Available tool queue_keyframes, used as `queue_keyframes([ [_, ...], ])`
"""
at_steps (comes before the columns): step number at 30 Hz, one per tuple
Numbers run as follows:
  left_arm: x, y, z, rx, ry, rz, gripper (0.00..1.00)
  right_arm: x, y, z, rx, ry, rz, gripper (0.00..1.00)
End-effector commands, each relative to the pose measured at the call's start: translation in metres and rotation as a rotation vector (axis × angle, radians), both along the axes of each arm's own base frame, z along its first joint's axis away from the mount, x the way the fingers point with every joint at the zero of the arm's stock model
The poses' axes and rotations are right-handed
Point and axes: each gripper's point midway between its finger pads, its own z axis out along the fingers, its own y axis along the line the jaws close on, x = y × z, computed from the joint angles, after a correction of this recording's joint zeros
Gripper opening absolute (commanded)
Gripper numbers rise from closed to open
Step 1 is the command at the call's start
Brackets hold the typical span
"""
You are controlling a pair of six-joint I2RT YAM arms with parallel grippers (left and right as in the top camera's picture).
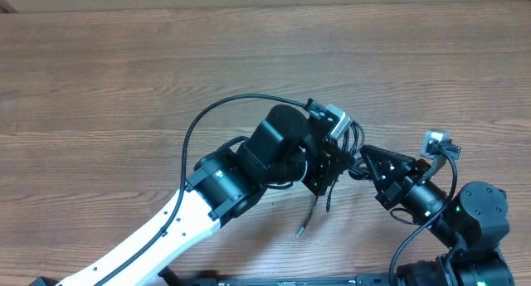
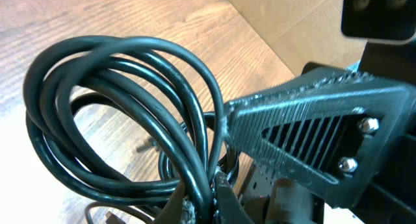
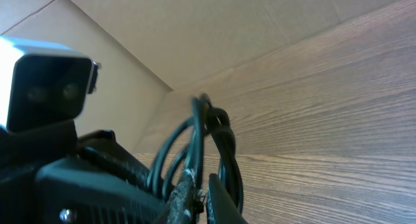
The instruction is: Untangle cables
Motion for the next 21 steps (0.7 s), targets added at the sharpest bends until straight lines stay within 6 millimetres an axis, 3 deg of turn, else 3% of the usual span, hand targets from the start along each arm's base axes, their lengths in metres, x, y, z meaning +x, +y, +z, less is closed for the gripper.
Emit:
queue_keyframes([
  [1,-0.003,0.003,0.027,-0.066,-0.044,-0.004,0.04,-0.001,-0.003,0.008,-0.009,-0.028,-0.013,0.04],
  [6,-0.004,0.002,0.028,-0.061,-0.076,-0.028,0.04,-0.001,-0.002,0.008,-0.008,-0.032,-0.012,0.07],
  [8,-0.004,0.003,0.027,-0.039,-0.141,-0.058,0.04,-0.003,0.002,0.012,-0.029,-0.067,0.025,0.47],
  [10,-0.003,0.004,0.025,-0.017,-0.196,-0.079,0.04,-0.006,0.006,0.014,-0.04,-0.092,0.056,0.55],
  [16,0.021,0.019,0.014,0.097,-0.289,0.028,0.04,-0.006,0.006,0.014,-0.039,-0.09,0.057,0.58],
  [21,0.008,0.012,0.016,0.087,-0.365,-0.104,0.04,-0.006,0.006,0.014,-0.039,-0.09,0.056,0.57],
])
